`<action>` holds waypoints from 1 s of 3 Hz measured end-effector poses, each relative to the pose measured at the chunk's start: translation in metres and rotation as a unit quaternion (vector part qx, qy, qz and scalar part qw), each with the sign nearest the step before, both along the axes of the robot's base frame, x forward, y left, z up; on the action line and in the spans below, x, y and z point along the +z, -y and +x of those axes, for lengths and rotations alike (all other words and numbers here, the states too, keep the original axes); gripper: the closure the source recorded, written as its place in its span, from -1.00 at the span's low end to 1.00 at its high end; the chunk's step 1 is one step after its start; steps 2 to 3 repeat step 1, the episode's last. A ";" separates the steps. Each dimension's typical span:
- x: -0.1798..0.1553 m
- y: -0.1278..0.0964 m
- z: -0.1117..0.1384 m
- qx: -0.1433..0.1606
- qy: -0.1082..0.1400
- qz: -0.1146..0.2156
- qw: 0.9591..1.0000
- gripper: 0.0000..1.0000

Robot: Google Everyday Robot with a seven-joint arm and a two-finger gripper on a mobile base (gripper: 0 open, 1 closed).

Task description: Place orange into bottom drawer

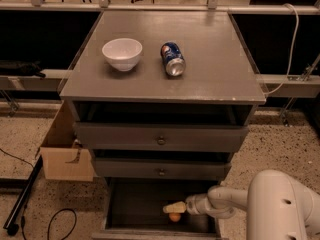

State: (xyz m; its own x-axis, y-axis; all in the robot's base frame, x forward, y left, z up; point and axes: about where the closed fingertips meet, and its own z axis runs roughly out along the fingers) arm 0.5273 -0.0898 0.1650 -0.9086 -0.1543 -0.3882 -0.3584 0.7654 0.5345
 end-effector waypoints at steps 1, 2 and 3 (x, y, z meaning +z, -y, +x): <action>0.000 0.000 0.000 0.000 0.000 0.000 1.000 -1.00; 0.000 0.000 0.000 0.000 0.000 0.000 1.000 -1.00; 0.000 0.000 0.000 0.000 0.000 0.000 1.000 -1.00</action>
Offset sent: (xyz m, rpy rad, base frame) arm 0.0000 0.0000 0.0000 0.0000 0.0000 0.0000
